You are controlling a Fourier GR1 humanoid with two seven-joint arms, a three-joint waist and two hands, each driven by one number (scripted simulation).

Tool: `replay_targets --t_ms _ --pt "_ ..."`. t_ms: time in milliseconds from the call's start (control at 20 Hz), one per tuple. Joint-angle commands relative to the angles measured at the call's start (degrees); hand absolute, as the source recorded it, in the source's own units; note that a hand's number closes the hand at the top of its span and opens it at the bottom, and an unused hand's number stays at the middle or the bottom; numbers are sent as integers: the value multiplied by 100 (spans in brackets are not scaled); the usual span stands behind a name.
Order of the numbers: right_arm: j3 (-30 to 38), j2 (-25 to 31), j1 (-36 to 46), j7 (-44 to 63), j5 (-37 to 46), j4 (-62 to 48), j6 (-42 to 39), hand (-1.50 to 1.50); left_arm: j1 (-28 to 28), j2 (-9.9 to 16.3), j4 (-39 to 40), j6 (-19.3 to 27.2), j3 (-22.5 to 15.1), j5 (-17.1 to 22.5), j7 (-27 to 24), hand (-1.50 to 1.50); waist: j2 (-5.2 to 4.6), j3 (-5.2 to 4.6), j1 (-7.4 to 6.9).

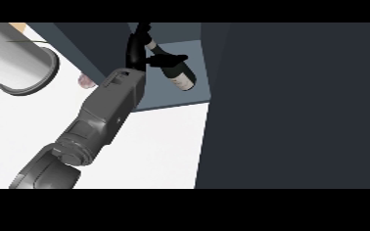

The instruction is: Pick up the wine, place it into the cabinet and close the cabinet

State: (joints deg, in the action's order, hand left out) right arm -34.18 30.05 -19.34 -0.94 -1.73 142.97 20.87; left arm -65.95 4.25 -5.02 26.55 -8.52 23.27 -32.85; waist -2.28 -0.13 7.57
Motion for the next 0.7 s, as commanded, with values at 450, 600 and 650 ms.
replay_targets --t_ms 450,600,650 --pt "137 172 -367 426 -368 937 -24 -150 -279 -152 -455 -1515 496 435 -368 150 82 -3 -228" --pt "-101 185 -633 204 -164 958 -26 -150 -370 -208 -408 -1729 515 433 -259 150 129 5 -221" --pt "-30 179 -565 318 -225 1012 -3 -150 -105 -332 -501 -1887 563 478 -634 -150 131 1 -314"
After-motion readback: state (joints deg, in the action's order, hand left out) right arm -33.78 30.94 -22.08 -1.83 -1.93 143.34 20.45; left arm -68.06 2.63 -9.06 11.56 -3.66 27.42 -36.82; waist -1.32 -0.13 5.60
